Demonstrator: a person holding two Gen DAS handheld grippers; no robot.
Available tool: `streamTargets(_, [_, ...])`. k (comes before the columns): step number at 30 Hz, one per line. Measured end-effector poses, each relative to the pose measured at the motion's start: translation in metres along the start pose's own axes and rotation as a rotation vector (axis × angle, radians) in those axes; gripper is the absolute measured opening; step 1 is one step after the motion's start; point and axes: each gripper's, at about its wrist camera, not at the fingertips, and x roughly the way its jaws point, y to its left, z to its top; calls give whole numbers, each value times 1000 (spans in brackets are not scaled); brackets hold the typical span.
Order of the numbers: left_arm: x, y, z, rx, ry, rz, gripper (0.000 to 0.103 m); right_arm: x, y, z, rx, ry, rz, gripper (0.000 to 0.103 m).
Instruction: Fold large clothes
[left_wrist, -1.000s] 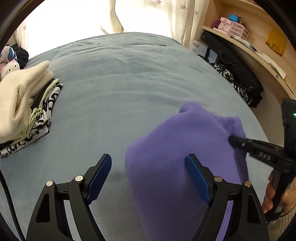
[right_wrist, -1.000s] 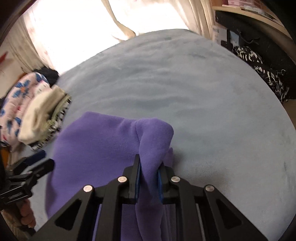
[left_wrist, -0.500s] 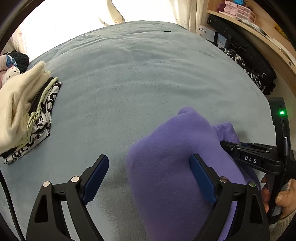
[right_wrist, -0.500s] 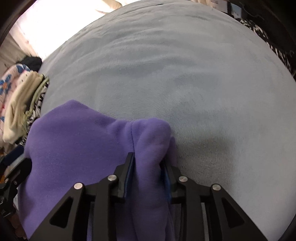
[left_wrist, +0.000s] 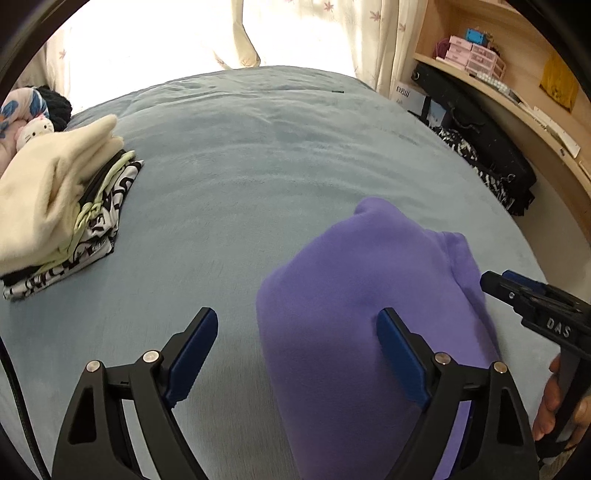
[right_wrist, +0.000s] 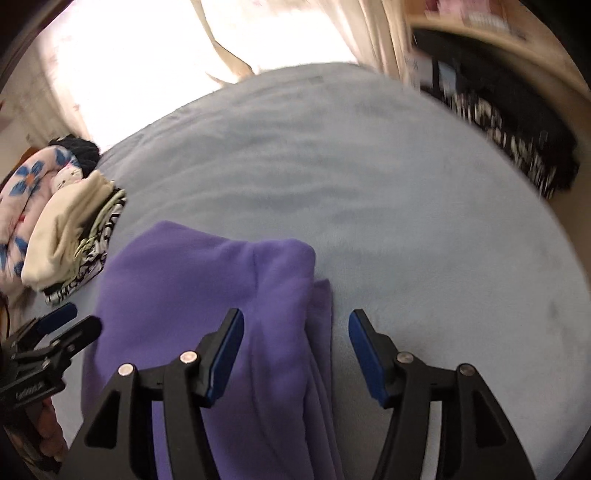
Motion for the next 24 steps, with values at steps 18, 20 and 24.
streamTargets(18, [-15,-14,-83,-1,39,-65,84,27,23,-99,-122,19,-8,32])
streamTargets(20, [-14,-10,-85,-20,41,-77,84,27,25,-99,-120,6,-21,32])
streamTargets(24, [-13,-7,-84,-48,44,-95,84,25,26,-97,-115,9,-27,33])
